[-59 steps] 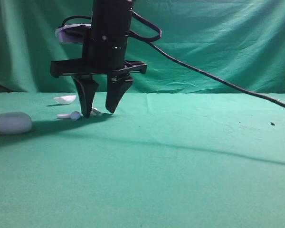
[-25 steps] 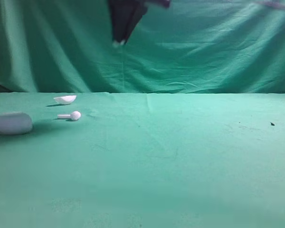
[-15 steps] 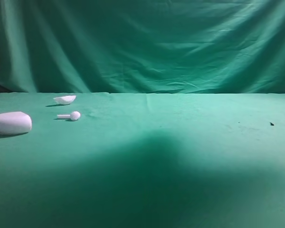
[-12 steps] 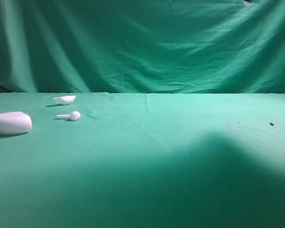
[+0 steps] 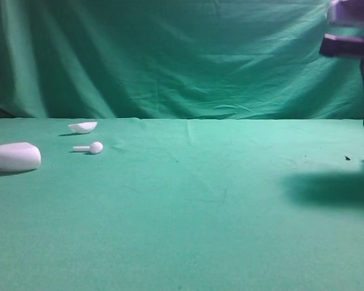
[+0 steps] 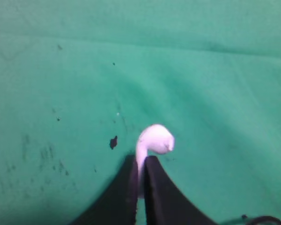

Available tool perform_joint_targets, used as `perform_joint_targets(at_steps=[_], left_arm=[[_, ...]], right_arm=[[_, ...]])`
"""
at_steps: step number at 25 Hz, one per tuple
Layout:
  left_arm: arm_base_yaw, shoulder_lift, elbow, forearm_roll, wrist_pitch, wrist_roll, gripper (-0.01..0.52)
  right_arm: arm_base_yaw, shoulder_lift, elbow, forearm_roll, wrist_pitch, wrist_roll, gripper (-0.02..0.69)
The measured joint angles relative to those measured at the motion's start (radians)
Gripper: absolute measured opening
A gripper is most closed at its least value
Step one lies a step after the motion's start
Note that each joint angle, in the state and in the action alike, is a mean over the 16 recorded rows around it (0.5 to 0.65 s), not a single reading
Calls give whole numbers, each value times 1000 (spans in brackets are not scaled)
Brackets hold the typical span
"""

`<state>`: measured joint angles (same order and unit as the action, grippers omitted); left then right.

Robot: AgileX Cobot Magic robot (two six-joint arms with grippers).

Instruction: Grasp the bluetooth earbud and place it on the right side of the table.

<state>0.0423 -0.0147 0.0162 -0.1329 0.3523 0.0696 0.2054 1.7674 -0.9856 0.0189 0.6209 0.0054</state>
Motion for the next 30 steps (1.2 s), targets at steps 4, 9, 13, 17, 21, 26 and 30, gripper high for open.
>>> perform_joint_targets(at_steps=[4, 9, 13, 17, 21, 26, 30], left_arm=[[0, 0, 0, 0, 0, 0, 0], [0, 0, 0, 0, 0, 0, 0], [0, 0, 0, 0, 0, 0, 0], [0, 0, 0, 0, 0, 0, 0], [0, 0, 0, 0, 0, 0, 0], [0, 0, 0, 0, 0, 0, 0], [0, 0, 0, 0, 0, 0, 0]], right_arm=[[0, 16, -4, 3, -4, -1, 168], [0, -6, -29, 5, 17, -4, 315], [0, -57, -62, 6, 60, -7, 417], [0, -150, -97, 11, 124, -10, 418], [0, -286, -126, 17, 199, -12, 320], [0, -497, -136, 26, 289, -13, 171], [0, -689, -107, 31, 341, -13, 61]])
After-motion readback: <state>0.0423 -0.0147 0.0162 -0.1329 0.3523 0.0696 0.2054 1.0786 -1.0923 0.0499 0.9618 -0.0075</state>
